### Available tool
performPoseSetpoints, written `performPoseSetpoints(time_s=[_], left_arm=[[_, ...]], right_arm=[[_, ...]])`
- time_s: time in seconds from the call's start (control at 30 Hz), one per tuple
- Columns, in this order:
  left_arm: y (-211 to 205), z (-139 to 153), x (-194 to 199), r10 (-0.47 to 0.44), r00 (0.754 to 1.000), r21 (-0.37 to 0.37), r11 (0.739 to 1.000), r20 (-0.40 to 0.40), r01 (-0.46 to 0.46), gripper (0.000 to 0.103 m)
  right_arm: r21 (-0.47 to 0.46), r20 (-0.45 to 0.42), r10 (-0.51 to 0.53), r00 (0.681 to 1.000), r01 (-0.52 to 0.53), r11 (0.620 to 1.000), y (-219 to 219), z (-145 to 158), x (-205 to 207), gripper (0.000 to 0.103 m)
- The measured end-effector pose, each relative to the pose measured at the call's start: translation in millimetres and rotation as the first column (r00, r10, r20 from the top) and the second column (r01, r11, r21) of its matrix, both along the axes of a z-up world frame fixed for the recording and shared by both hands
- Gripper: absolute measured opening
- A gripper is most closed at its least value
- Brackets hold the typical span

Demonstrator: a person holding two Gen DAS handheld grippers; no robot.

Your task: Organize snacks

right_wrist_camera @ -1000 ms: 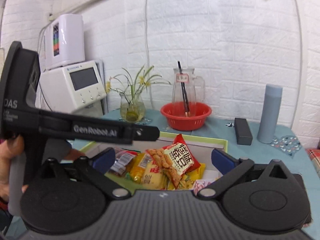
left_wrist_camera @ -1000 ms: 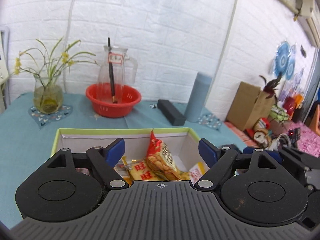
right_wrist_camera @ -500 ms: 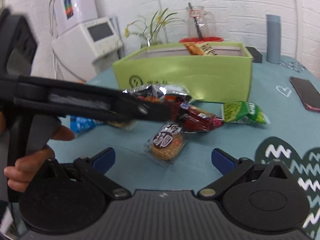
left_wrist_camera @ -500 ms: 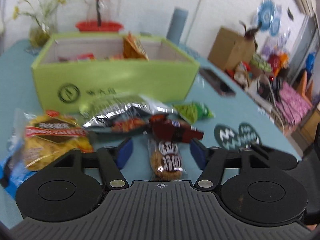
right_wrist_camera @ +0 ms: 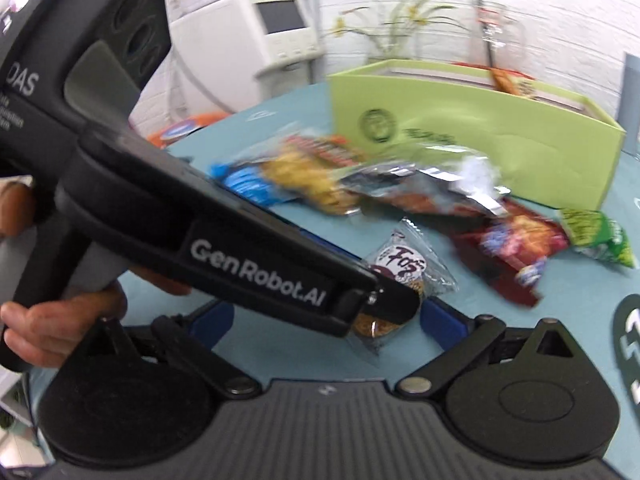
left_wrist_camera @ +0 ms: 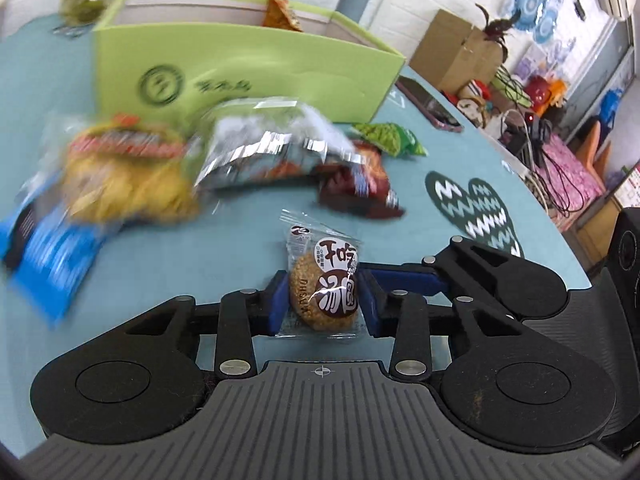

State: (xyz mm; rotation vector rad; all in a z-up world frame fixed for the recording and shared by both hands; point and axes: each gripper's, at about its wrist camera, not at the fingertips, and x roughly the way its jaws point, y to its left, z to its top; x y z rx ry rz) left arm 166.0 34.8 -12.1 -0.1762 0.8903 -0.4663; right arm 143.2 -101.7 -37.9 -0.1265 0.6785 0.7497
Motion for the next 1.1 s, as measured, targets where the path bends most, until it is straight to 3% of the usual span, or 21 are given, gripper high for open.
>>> performPoseSetpoints(time_s=[0.17, 0.27, 0.37, 0.43, 0.7, 0.93, 1.1], left_arm=[[8.6, -2.7, -50.2, 0.073, 0.997, -0.015, 0.997, 0.025, -0.073, 0.018], [5.1, -3.8, -66.8, 0.096, 0.995, -0.039, 0.995, 0.026, -0.095, 0.025], [-0.6, 0.1, -66.9, 0.093, 0.995, -0.030, 0.995, 0.021, -0.093, 0.042], [-0.1, 3.6, -62.9, 0.124, 0.992, -0.020, 0.992, 0.028, -0.124, 0.061], [9.5, 3.7, -53.7, 0.164, 0.986, -0.001, 0.986, 0.034, -0.164, 0.061], [7.9, -2.3, -51.4, 0.154, 0.987, -0.001, 0.988, 0.039, -0.154, 0.063], [4.4, -2.9, -53.1, 0.138, 0.989, 0.019, 0.990, 0.060, -0.140, 0.066]], right_arm=[[-0.022, 0.017, 0.040, 0.999, -0.039, 0.999, 7.3, -2.8, -39.4, 0.102], [-0.041, 0.032, 0.016, 0.999, -0.015, 0.999, 3.7, -2.2, -56.2, 0.102], [-0.026, 0.011, -0.041, 0.999, 0.042, 0.999, -1.2, 0.2, -59.4, 0.102], [-0.006, 0.005, -0.096, 0.995, 0.096, 0.995, -4.5, 1.3, -56.8, 0.102], [0.003, -0.005, -0.118, 0.993, 0.118, 0.993, 1.8, -4.1, -52.1, 0.102], [-0.047, 0.013, -0.117, 0.993, 0.117, 0.992, 8.1, -5.1, -48.3, 0.102], [-0.090, 0.031, -0.170, 0.985, 0.172, 0.981, 14.3, -5.9, -51.3, 0.102]])
